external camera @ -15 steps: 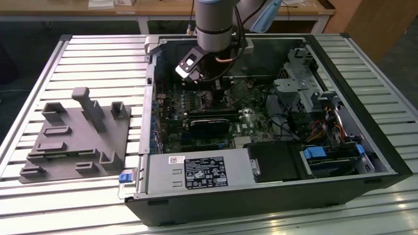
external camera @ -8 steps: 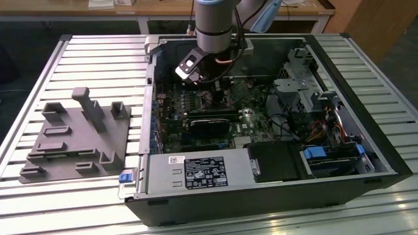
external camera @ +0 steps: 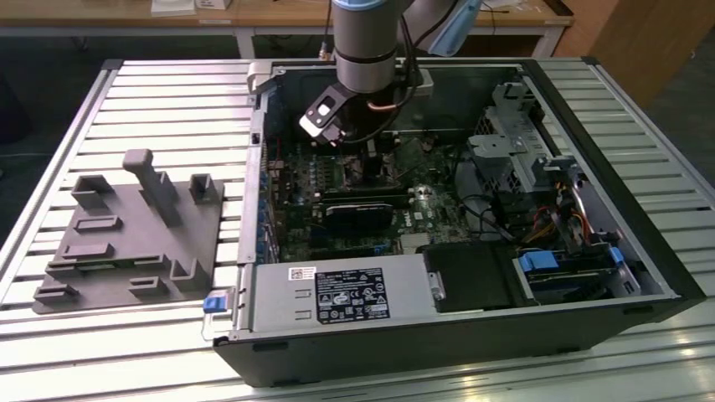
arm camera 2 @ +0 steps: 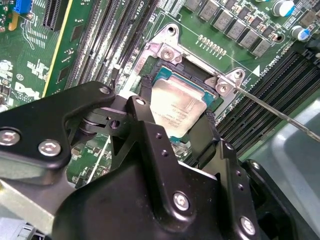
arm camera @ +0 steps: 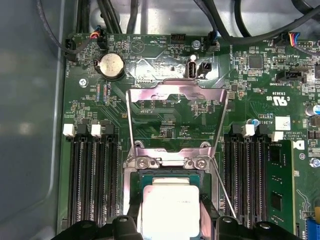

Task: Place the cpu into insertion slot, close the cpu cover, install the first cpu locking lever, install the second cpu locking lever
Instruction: 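Place the cpu into insertion slot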

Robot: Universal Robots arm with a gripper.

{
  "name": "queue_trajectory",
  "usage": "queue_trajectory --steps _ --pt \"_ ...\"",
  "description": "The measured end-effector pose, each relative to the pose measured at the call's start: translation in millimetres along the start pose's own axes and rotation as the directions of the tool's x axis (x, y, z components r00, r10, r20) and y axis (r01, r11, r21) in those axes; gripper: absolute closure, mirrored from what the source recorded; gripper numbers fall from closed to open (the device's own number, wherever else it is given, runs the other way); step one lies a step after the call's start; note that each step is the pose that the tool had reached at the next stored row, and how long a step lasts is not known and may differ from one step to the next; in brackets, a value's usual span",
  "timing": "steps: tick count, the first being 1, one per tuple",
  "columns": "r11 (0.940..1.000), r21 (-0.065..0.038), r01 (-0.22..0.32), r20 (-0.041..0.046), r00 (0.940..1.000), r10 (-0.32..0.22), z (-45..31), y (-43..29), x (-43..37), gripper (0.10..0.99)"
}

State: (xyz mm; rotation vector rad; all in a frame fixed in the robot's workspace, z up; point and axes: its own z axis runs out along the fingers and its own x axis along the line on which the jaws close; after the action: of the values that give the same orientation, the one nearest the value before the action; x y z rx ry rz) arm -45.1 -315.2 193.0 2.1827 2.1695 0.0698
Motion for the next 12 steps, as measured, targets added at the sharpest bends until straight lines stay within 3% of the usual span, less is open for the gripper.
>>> queue_trajectory --steps 12 --pt "1.0 0.0 -0.004 -0.0002 1.0 0.004 2.7 -0.8 0.0 0.545"
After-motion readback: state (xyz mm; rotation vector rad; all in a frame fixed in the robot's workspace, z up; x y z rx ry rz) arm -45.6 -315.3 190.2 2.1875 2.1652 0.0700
